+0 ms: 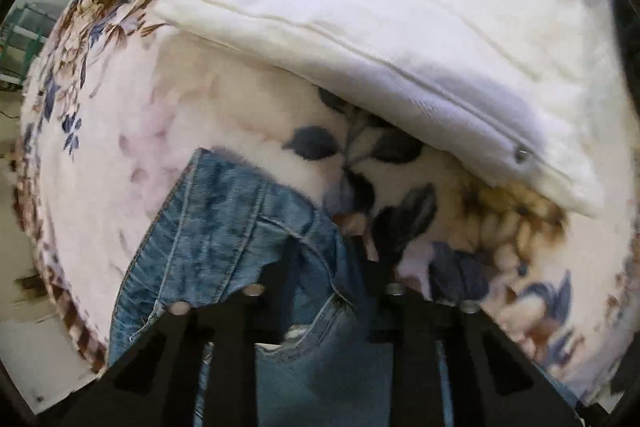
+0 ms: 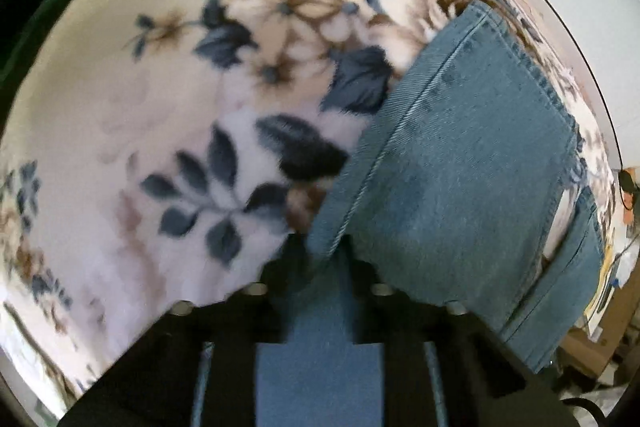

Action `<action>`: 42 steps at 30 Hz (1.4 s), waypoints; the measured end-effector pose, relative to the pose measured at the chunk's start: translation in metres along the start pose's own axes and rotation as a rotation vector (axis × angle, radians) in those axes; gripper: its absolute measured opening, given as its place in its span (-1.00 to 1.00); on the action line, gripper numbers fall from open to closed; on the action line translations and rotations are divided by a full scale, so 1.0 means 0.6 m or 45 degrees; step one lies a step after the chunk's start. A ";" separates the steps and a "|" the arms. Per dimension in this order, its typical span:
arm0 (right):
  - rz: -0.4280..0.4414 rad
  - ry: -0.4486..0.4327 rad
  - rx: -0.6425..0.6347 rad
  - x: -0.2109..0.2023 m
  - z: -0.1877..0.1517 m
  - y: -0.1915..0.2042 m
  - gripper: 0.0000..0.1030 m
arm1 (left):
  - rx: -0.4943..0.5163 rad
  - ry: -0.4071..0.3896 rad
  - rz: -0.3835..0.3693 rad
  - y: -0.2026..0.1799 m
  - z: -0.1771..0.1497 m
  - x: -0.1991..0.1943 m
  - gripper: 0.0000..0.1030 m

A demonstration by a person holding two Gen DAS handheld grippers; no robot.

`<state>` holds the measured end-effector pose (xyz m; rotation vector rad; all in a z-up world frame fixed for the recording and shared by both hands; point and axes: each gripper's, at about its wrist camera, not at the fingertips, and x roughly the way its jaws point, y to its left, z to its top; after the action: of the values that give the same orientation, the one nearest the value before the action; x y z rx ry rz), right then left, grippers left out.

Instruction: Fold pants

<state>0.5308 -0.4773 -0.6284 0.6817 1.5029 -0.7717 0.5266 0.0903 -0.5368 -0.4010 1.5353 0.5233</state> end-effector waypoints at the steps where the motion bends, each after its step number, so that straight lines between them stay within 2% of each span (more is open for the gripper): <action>1: 0.017 -0.030 -0.018 -0.014 -0.009 -0.006 -0.79 | 0.003 -0.025 -0.044 0.012 -0.007 -0.016 -0.72; 6: 0.126 -0.116 -0.083 -0.079 -0.058 -0.064 -0.86 | 0.016 -0.180 -0.223 0.085 -0.065 -0.110 -0.76; 10: 0.215 -0.138 -0.120 -0.140 -0.126 -0.164 -0.86 | -0.027 -0.237 -0.364 0.170 -0.137 -0.186 -0.77; 12: 0.228 -0.116 -0.116 -0.164 -0.154 -0.215 -0.86 | -0.026 -0.253 -0.391 0.199 -0.186 -0.192 -0.77; 15: 0.211 -0.062 -0.112 -0.162 -0.210 -0.285 -0.86 | -0.048 -0.203 -0.392 0.233 -0.263 -0.176 -0.77; 18: 0.188 0.033 -0.134 -0.104 -0.252 -0.344 -0.85 | -0.105 -0.088 -0.341 0.283 -0.333 -0.116 -0.82; 20: 0.210 0.079 -0.147 -0.064 -0.264 -0.373 -0.69 | -0.169 -0.017 -0.329 0.316 -0.371 -0.068 -0.87; 21: 0.244 0.105 -0.144 -0.049 -0.268 -0.388 -0.45 | -0.202 0.027 -0.317 0.331 -0.387 -0.043 -0.87; 22: 0.277 0.113 -0.132 -0.044 -0.273 -0.398 -0.09 | -0.249 0.051 -0.314 0.344 -0.402 -0.029 -0.87; 24: 0.380 0.078 -0.084 -0.051 -0.278 -0.435 0.18 | -0.344 0.062 -0.391 0.367 -0.429 -0.016 -0.85; 26: 0.416 0.025 -0.048 -0.064 -0.280 -0.464 0.21 | -0.380 0.031 -0.427 0.377 -0.440 -0.022 -0.80; 27: 0.429 0.000 -0.023 -0.068 -0.277 -0.479 0.24 | -0.400 -0.009 -0.446 0.380 -0.443 -0.028 -0.65; 28: 0.440 -0.015 0.001 -0.071 -0.272 -0.492 0.28 | -0.413 -0.029 -0.455 0.381 -0.442 -0.030 -0.41; 29: 0.442 -0.024 0.029 -0.071 -0.264 -0.504 0.28 | -0.433 -0.051 -0.482 0.382 -0.439 -0.032 -0.27; 30: 0.424 -0.027 0.069 -0.067 -0.252 -0.514 0.28 | -0.453 -0.070 -0.508 0.381 -0.433 -0.029 0.02; 31: 0.422 -0.031 0.120 -0.060 -0.243 -0.528 0.28 | -0.471 -0.072 -0.520 0.385 -0.431 -0.022 0.13; 34: 0.396 -0.014 0.271 -0.026 -0.222 -0.553 0.28 | -0.559 -0.060 -0.542 0.378 -0.398 0.008 0.13; 37: 0.462 0.013 0.394 0.009 -0.209 -0.565 0.28 | -0.579 -0.062 -0.512 0.377 -0.380 0.032 0.13; 38: 0.488 0.015 0.419 0.023 -0.207 -0.563 0.28 | -0.573 -0.052 -0.475 0.368 -0.368 0.042 0.13; 40: 0.549 -0.023 0.421 0.038 -0.205 -0.551 0.15 | -0.604 -0.029 -0.464 0.369 -0.354 0.058 0.13; 41: 0.529 -0.051 0.405 0.039 -0.205 -0.546 0.06 | -0.638 -0.021 -0.470 0.368 -0.353 0.062 0.13; 42: 0.508 -0.085 0.389 0.038 -0.207 -0.540 -0.24 | -0.696 -0.023 -0.489 0.373 -0.350 0.065 0.10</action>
<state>0.1967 -0.5732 -0.6240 1.1337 1.1460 -0.7110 0.2262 0.1619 -0.5598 -1.0840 1.2380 0.6340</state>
